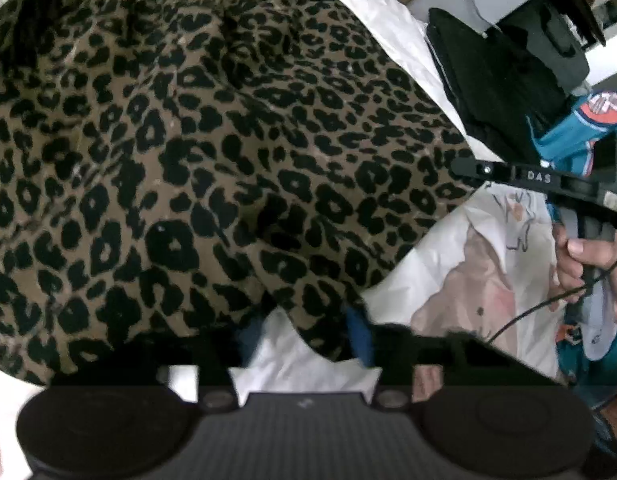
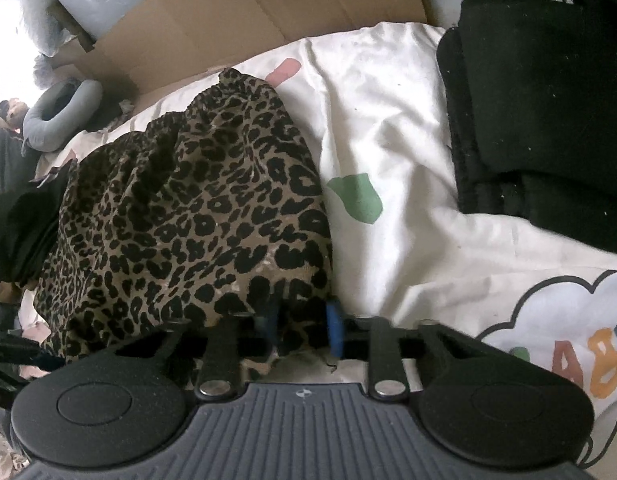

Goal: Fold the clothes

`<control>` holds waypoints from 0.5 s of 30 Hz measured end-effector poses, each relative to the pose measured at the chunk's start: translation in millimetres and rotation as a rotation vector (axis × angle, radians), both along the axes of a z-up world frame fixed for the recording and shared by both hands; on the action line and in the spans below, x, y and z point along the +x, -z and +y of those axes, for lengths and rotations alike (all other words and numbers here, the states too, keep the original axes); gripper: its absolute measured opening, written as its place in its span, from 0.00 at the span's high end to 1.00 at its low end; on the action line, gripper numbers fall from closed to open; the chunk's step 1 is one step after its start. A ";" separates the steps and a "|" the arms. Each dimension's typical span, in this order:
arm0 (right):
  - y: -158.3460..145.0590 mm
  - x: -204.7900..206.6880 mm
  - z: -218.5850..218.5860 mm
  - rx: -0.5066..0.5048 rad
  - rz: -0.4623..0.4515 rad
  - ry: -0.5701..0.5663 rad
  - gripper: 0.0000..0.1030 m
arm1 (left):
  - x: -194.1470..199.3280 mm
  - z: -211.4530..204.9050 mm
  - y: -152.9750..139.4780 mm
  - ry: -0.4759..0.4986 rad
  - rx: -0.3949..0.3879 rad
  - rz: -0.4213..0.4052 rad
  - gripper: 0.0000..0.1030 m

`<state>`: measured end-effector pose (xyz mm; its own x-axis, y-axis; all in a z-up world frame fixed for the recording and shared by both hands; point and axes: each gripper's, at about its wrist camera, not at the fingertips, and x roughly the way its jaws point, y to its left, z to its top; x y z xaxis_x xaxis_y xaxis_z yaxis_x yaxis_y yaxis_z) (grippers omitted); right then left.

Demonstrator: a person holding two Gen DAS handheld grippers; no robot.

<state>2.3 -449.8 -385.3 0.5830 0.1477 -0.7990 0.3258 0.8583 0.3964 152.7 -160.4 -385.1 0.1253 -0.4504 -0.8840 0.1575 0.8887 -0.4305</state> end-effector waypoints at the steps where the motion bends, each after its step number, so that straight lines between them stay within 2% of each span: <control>1: -1.5 0.8 2.1 -0.004 -0.006 -0.003 0.94 | -1.5 3.7 0.1 -0.001 -0.007 0.005 0.92; 10: -26.7 7.6 29.2 -0.052 -0.036 -0.025 0.97 | -10.8 52.1 -9.9 -0.034 -0.020 -0.028 0.95; 15: -29.5 30.0 57.8 -0.133 0.017 -0.131 0.97 | -13.9 77.1 -9.0 -0.106 -0.001 -0.036 0.95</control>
<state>32.2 -392.0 -355.8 0.5519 0.1136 -0.8261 0.2137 0.9384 0.2717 138.8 -83.3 -376.1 0.2046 -0.4336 -0.8776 0.0778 0.9009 -0.4270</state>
